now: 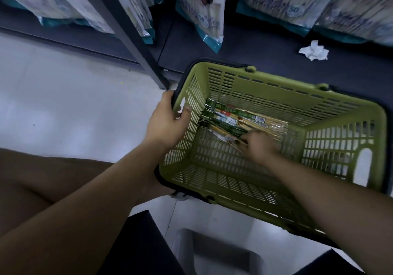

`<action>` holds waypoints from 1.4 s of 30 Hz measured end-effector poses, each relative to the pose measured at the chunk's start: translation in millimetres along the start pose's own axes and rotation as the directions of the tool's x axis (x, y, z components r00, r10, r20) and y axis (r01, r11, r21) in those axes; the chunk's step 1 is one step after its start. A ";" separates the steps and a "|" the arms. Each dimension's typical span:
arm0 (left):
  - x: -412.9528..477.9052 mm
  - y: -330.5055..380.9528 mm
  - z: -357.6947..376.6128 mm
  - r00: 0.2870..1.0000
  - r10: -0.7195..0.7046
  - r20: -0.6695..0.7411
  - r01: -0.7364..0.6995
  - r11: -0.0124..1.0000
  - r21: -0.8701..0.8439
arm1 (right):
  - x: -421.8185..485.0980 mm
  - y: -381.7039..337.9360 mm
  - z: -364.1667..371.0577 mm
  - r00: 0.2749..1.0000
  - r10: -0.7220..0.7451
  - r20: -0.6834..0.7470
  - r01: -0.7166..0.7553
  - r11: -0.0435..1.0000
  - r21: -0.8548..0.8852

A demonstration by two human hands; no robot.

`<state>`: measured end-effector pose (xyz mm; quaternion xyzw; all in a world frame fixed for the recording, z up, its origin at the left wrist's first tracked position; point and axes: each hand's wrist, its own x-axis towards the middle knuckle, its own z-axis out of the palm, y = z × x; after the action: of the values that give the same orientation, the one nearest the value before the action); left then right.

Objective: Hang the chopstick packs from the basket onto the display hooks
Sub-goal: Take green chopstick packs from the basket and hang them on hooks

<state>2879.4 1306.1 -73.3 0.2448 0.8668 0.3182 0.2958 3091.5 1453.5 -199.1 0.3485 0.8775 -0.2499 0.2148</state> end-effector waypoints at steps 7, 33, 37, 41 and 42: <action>-24.6 15.3 4.1 0.916 0.352 -0.193 -0.301 0.920 0.251 | -14.7 -25.5 -50.7 0.996 -0.085 -0.030 0.089 0.891 0.446; -8.6 24.3 -16.4 0.976 -0.172 0.136 0.218 0.821 -0.527 | -3.8 -5.0 2.0 0.996 0.064 0.060 -0.077 0.968 0.239; -2.9 21.5 -10.4 0.974 -0.181 0.134 0.225 0.815 -0.534 | 7.9 -15.2 32.4 0.998 0.058 0.001 -0.058 0.998 0.018; -0.7 19.8 -10.1 0.974 -0.187 0.127 0.226 0.803 -0.552 | 21.2 -21.1 43.4 0.998 0.069 -0.011 -0.070 0.975 -0.213; -0.7 20.8 -10.4 0.975 -0.186 0.125 0.224 0.802 -0.553 | 24.2 -21.9 43.8 0.996 0.085 -0.021 -0.088 0.969 -0.230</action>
<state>2877.8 1315.5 -52.1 0.0617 0.7452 0.5181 0.4152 3068.6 1426.1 -240.4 0.3604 0.8857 -0.1350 0.2599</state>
